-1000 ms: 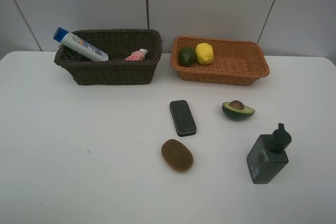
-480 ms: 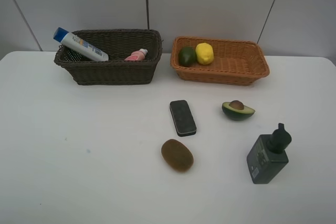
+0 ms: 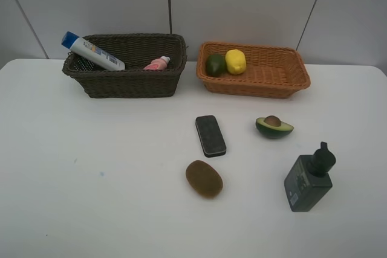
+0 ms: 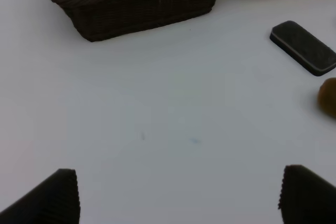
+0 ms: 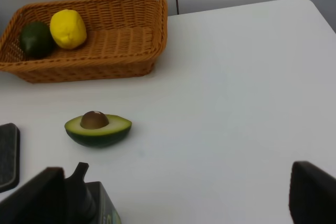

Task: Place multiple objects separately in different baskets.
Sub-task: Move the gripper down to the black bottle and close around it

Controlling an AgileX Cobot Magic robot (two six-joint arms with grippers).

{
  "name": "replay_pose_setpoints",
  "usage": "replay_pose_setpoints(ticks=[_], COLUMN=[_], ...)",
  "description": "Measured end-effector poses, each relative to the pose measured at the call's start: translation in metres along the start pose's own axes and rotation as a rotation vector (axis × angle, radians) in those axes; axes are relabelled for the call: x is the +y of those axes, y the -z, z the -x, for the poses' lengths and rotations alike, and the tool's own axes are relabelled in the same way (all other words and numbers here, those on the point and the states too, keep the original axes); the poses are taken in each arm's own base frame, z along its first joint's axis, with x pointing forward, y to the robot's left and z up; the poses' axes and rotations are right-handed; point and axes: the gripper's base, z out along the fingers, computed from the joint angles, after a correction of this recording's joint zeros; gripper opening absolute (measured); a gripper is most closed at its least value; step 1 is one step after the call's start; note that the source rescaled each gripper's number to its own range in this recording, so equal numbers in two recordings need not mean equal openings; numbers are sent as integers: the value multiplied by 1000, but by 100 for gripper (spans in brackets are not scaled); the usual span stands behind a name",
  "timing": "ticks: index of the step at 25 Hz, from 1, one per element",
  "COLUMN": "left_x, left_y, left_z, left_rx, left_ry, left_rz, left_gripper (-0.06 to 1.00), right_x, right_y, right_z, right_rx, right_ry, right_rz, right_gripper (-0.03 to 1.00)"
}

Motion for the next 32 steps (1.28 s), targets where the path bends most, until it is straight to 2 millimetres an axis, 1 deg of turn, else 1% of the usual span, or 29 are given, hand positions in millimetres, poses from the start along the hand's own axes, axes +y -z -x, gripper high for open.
replay_pose_setpoints(ticks=[8,12,15,18,21,24,28,30,32], left_x=[-2,-2,-2,-2,-2,-2,-2,-2,-2], left_y=[-1,-1,-1,-1,-1,-1,-1,-1,-1], left_z=[0,1,1,1,1,1,1,1,1], left_rx=[-3,-3,-3,-3,-3,-3,-3,-3,-3], left_ry=[87,103,103,103,103,103,103,103,103], left_rz=[138,162,162,162,162,162,162,162,162], left_gripper=[100,100,100,100,100,100,100,100,100], right_x=[0,0,0,1,1,2,8,15,26], right_y=[0,0,-8,-27,-56,-95,-138,-152,-158], right_z=[0,0,4,16,34,51,70,77,79], right_rx=[0,0,56,186,364,591,840,896,920], right_ry=[0,0,-12,-65,-114,-127,-172,-185,-171], right_rz=[0,0,-3,-15,-39,-63,-45,1,57], right_gripper=[100,100,100,100,100,100,100,100,100])
